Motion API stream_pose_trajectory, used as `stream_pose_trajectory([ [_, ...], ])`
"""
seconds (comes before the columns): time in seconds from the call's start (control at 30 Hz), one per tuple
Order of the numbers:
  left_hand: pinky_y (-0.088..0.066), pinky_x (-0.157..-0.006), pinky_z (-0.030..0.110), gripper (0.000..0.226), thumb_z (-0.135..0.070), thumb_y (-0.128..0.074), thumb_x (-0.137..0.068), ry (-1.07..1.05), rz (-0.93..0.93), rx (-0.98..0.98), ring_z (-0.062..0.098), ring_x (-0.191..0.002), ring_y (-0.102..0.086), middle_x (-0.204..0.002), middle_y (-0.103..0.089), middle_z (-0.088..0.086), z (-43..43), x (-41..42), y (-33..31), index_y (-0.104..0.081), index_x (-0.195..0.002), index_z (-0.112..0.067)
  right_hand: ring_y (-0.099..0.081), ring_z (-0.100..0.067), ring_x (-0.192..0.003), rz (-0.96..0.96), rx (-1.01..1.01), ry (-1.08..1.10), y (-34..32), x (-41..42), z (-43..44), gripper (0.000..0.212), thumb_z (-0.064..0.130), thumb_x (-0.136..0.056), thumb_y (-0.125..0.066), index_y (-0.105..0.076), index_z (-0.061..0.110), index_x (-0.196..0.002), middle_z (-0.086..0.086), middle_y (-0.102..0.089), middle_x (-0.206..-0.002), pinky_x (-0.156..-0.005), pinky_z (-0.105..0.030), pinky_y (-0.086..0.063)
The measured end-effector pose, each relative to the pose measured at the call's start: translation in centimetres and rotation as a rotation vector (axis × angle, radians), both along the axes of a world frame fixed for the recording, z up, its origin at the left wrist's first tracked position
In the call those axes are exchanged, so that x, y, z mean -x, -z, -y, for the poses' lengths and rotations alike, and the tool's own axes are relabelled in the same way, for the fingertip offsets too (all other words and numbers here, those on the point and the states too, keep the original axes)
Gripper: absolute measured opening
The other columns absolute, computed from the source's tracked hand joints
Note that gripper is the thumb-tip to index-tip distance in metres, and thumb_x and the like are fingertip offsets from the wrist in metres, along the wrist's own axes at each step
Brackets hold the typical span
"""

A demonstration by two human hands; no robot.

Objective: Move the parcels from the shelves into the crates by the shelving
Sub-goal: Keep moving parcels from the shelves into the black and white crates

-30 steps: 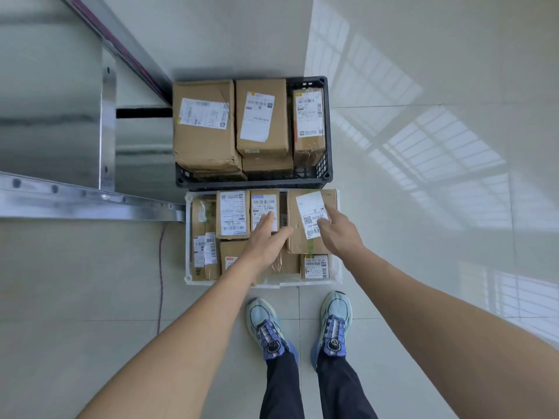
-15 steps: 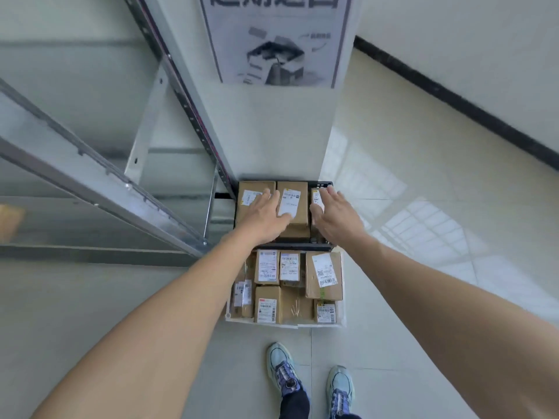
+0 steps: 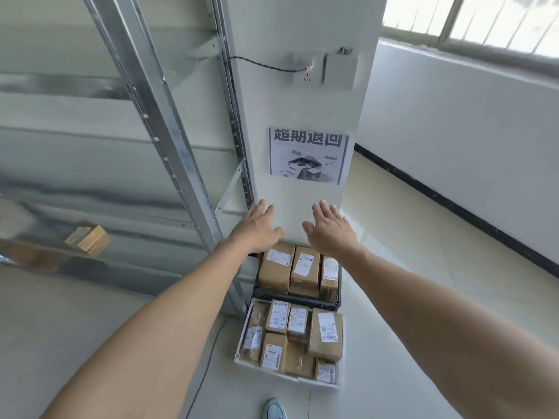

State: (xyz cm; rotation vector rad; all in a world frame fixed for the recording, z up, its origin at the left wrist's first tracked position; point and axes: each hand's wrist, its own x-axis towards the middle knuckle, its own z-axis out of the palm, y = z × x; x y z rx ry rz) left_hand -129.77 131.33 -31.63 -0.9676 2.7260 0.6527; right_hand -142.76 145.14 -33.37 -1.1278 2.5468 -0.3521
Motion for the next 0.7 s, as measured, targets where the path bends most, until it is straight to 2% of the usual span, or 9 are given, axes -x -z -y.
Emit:
stream_pose_trajectory([
  [0.13,-0.012,-0.127,0.052,0.078,-0.047,-0.042,-0.105,-0.019,0.012,0.087,0.024,-0.158,0.009,-0.172,0.013,0.004,-2.2,-4.4,-3.3,-0.003,-0.165,-0.019,0.004,-0.025,-0.158,-0.036,0.046,-0.07,-3.4,-3.4,-0.9,0.066,0.044,-0.108,-0.026,-0.006,0.016,-0.164,-0.004,0.004,-0.172,-0.128,-0.048,-0.006],
  [0.27,-0.012,-0.127,0.053,0.078,-0.048,-0.043,-0.104,-0.058,0.025,0.094,0.023,-0.158,0.01,-0.172,0.014,0.003,-3.4,-9.0,-5.2,-0.002,-0.165,-0.019,0.003,-0.025,-0.158,-0.066,0.066,-0.14,-5.4,-7.1,-0.6,0.066,0.046,-0.108,-0.028,-0.007,0.016,-0.164,-0.003,0.003,-0.172,-0.128,-0.048,-0.006],
  [0.5,-0.012,-0.126,0.054,0.078,-0.048,-0.042,-0.104,-0.205,0.021,0.124,0.022,-0.159,0.008,-0.172,0.013,0.002,-0.6,-19.5,-6.7,-0.003,-0.165,-0.02,0.006,-0.021,-0.158,-0.093,0.079,-0.317,-7.7,-15.6,4.1,0.067,0.048,-0.108,-0.026,-0.005,0.019,-0.164,0.001,0.006,-0.171,-0.128,-0.046,-0.004],
  [0.7,-0.015,-0.126,0.05,0.081,-0.048,-0.046,-0.103,-0.353,0.015,0.098,0.022,-0.159,0.006,-0.172,0.01,0.004,4.5,-30.5,-6.4,-0.005,-0.165,-0.017,-0.009,-0.025,-0.156,-0.163,0.082,-0.491,-8.4,-24.8,11.1,0.063,0.046,-0.107,-0.03,-0.021,0.012,-0.159,-0.004,-0.014,-0.169,-0.125,-0.046,-0.016],
])
